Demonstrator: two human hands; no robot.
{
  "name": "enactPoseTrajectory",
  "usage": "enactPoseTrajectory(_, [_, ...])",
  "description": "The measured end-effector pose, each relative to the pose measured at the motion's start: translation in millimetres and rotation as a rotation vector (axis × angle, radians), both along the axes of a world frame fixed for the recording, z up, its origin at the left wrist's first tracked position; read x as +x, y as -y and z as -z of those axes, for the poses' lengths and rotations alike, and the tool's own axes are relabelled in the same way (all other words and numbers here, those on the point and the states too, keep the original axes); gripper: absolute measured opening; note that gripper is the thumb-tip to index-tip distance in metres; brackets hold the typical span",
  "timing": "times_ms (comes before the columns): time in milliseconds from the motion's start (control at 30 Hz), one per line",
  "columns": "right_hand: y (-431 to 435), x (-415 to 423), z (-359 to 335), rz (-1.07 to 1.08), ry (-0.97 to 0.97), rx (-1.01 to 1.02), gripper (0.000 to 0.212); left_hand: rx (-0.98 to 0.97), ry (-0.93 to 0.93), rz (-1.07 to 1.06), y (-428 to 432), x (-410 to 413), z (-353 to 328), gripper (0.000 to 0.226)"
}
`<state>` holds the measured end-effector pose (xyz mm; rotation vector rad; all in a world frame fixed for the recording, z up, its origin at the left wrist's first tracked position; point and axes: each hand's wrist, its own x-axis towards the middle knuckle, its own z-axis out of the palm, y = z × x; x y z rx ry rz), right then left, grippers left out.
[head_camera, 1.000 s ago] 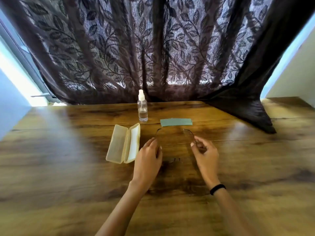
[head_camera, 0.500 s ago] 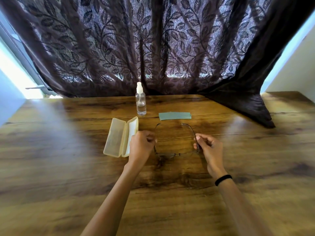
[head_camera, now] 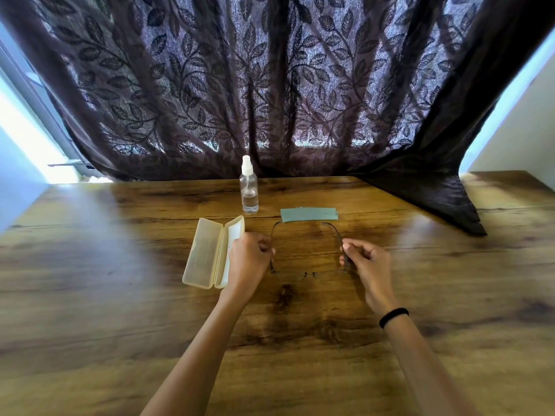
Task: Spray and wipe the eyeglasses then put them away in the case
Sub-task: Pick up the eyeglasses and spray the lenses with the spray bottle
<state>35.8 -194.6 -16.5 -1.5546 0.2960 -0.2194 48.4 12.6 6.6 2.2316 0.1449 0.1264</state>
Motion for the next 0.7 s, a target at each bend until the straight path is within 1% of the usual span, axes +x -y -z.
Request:
enactPoseTrajectory(100, [2, 2, 5, 0.000, -0.006, -0.033, 0.014, 0.062, 0.009, 0.007, 0, 0, 0, 0.027])
enactPoseTrajectory(133, [3, 4, 6, 0.014, -0.013, -0.074, 0.014, 0.084, 0.018, 0.010, 1, 0, 0, 0.026])
enactPoseTrajectory(200, [5, 8, 7, 0.049, -0.006, -0.247, 0.014, 0.122, 0.056, 0.007, -2, 2, -4, 0.022])
enactPoseTrajectory(267, [4, 15, 0, 0.069, 0.064, -0.448, 0.013, 0.134, 0.109, -0.024, -8, 8, -10, 0.023])
enactPoseTrajectory(300, [1, 20, -5, 0.071, 0.117, -0.519, 0.012, 0.125, 0.133, -0.054, -11, 11, -15, 0.025])
enactPoseTrajectory(367, [-9, 32, -19, 0.033, 0.224, -0.577, 0.010, 0.077, 0.181, -0.107, -19, 23, -25, 0.027])
enactPoseTrajectory(467, [-34, 56, -37, -0.099, 0.300, -0.530, 0.009, 0.013, 0.204, -0.132, -29, 45, -37, 0.027])
enactPoseTrajectory(600, [-73, 87, -49, -0.223, 0.326, -0.387, 0.011, 0.012, 0.199, -0.160, -38, 76, -47, 0.039])
enactPoseTrajectory(700, [-96, 109, -49, -0.293, 0.308, -0.314, 0.018, 0.027, 0.163, -0.149, -44, 92, -46, 0.054])
